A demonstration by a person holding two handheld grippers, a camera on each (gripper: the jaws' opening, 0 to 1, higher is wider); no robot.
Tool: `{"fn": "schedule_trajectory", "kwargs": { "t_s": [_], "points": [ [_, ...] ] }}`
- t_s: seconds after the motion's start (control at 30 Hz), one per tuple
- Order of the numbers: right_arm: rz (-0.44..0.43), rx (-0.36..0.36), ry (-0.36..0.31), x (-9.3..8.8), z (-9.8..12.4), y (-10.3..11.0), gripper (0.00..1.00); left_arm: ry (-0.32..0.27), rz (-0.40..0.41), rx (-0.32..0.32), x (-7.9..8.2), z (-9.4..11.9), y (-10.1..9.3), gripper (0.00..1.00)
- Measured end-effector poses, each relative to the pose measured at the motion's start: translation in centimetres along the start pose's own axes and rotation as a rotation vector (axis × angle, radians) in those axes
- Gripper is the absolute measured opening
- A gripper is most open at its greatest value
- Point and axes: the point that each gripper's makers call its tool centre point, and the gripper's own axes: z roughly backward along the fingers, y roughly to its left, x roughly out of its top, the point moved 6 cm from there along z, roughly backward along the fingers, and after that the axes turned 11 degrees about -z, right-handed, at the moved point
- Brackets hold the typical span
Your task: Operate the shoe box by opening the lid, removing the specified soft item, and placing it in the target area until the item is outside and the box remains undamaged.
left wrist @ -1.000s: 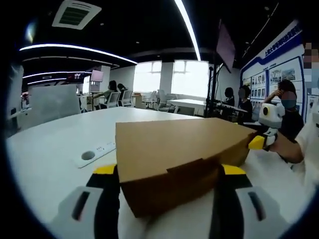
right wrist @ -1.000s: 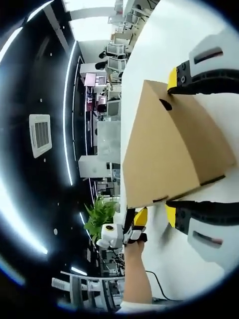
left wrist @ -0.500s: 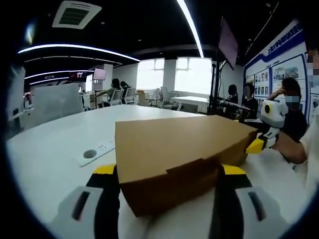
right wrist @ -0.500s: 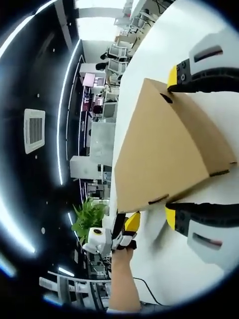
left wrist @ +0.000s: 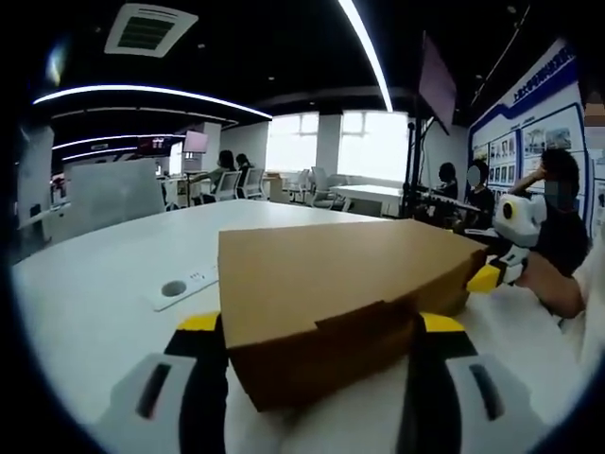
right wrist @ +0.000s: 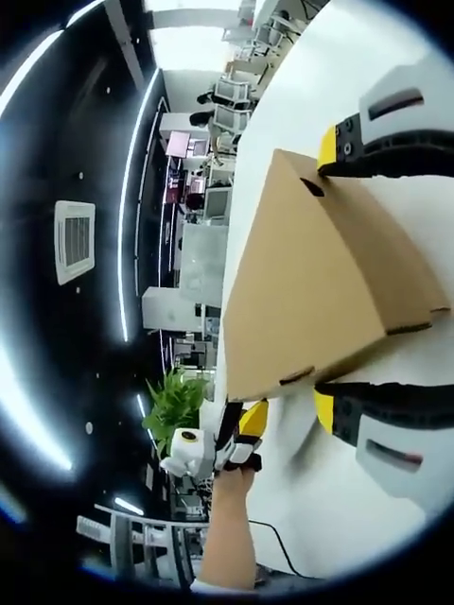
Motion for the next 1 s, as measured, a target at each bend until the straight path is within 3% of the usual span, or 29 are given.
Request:
{"fn": "schedule_trajectory", "kwargs": {
  "t_s": [0.57,1.0],
  "points": [
    [-0.015,0.036,0.021,-0.1,0.8,0.3,0.84,-0.073,0.02,0.078,-0.6,1.2,-1.5,0.8],
    [-0.03,0.056,0.023,-0.4,1.3,0.2,0.79,-0.048,0.03,0.127,-0.5,2.1,-2.6,0.79]
  ]
}}
